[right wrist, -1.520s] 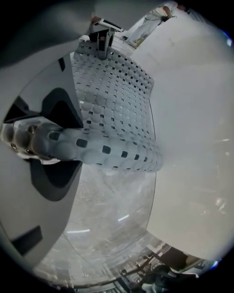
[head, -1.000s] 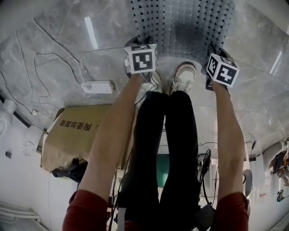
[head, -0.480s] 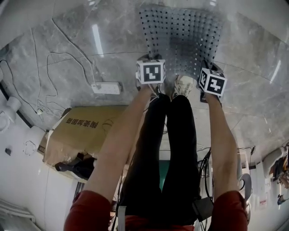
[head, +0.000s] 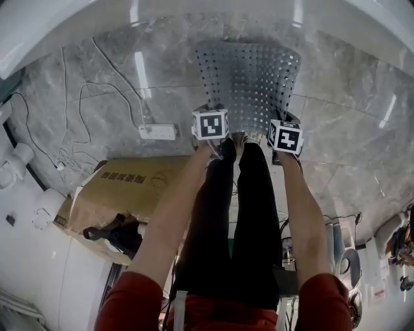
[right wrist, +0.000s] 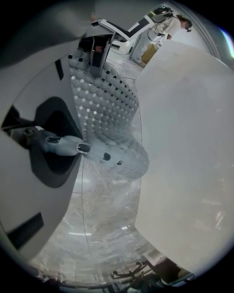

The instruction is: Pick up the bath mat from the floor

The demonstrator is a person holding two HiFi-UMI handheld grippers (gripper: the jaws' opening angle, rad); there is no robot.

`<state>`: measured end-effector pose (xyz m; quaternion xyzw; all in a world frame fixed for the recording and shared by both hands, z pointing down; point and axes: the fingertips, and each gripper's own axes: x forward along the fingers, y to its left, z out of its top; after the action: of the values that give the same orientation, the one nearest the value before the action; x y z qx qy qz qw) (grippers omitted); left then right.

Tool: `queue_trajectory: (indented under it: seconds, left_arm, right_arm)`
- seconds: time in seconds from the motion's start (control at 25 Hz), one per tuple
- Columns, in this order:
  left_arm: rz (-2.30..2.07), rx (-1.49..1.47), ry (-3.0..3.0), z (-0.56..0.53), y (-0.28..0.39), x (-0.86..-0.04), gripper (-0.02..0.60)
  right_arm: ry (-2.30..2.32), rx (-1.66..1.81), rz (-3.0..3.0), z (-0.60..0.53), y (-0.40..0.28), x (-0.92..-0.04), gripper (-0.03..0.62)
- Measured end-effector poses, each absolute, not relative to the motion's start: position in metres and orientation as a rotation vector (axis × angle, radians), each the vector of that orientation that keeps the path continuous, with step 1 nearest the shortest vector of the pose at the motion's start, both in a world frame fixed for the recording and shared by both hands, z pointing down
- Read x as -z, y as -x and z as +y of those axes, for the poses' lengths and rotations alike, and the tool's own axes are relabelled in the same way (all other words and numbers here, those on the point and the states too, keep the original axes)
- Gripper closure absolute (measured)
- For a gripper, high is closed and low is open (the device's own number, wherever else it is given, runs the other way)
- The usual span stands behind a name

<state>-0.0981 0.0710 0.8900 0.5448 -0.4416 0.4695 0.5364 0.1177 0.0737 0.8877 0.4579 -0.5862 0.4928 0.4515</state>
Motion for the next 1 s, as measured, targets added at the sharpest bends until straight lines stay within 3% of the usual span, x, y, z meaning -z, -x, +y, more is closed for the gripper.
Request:
queue_trajectory:
  seconds: [1.0]
  left_arm:
    - [-1.187,-1.004,-1.461,0.071,0.098,-0.596,0.466]
  right_arm:
    - [-1.252,-1.106,-1.595,0.067,-0.135,-0.598,0.534]
